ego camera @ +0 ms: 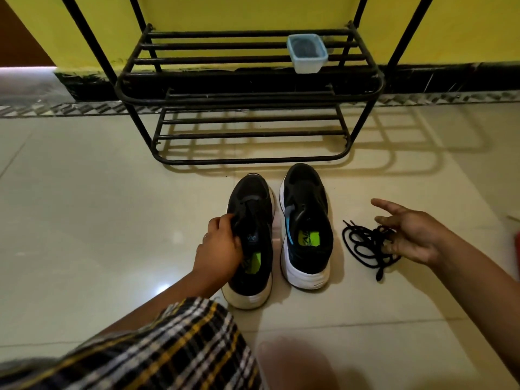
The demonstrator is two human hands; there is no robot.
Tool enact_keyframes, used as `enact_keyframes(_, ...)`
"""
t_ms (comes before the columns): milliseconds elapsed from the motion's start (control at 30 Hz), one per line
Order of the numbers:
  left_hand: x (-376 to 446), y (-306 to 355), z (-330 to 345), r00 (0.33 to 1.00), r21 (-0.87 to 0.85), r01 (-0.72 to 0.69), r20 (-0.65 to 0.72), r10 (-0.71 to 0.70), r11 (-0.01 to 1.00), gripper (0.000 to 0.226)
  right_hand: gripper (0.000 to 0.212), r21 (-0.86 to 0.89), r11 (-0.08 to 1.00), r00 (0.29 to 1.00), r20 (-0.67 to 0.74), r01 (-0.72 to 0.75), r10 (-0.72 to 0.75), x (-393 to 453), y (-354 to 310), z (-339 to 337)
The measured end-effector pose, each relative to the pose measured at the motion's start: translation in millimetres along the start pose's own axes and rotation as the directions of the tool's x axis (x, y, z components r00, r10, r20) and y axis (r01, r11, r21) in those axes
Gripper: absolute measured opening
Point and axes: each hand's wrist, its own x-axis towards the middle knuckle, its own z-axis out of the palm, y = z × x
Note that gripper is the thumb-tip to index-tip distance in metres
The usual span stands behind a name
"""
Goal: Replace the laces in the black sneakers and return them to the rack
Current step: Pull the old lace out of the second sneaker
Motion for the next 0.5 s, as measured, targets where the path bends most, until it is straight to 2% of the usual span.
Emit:
enact_keyframes(67,0.0,-2.2,-2.0,0.999,-0.093,0.016,0.036,-0.012,0.996,0.048,0.049,-0.055,0.998,0.999,0.024,-0.043,0.045,5.4,-1.0,-5.1)
enact_keyframes(100,-0.3,-3.8,-2.7,0.998,-0.132,0.025,0.052,-0.018,0.991,0.05,0.05,-0.095,0.995,1.0,0.017,-0.014,0.016,0.4,-2.9,-2.0)
enact_keyframes(167,-2.8,-6.8,-3.1,0.997,-0.202,0.028,0.074,-0.013,0.979,0.053,0.053,-0.297,0.952,0.986,-0.128,0.066,-0.108,5.2,5.8,-1.5)
enact_keyframes(233,-7.3,-9.5,-2.6,0.997,-0.251,0.028,0.083,-0.007,0.968,0.056,0.052,-0.502,0.86,0.928,-0.268,0.094,-0.258,10.2,14.2,1.5)
enact_keyframes(333,-14.8,-11.8,-4.1,0.996,-0.281,0.024,0.091,0.001,0.959,0.06,0.036,-0.688,0.719,0.872,-0.289,0.099,-0.396,10.9,20.3,4.4)
enact_keyframes(400,-20.1,-12.8,-6.5,0.993,-0.303,0.003,0.114,0.033,0.953,0.06,0.033,-0.68,0.722,0.886,-0.252,0.124,-0.39,15.6,22.9,2.5)
enact_keyframes(500,-28.4,-15.8,-12.0,0.985,-0.332,-0.045,0.144,0.098,0.942,0.064,0.037,-0.53,0.831,0.933,-0.188,0.168,-0.308,14.6,21.4,5.1)
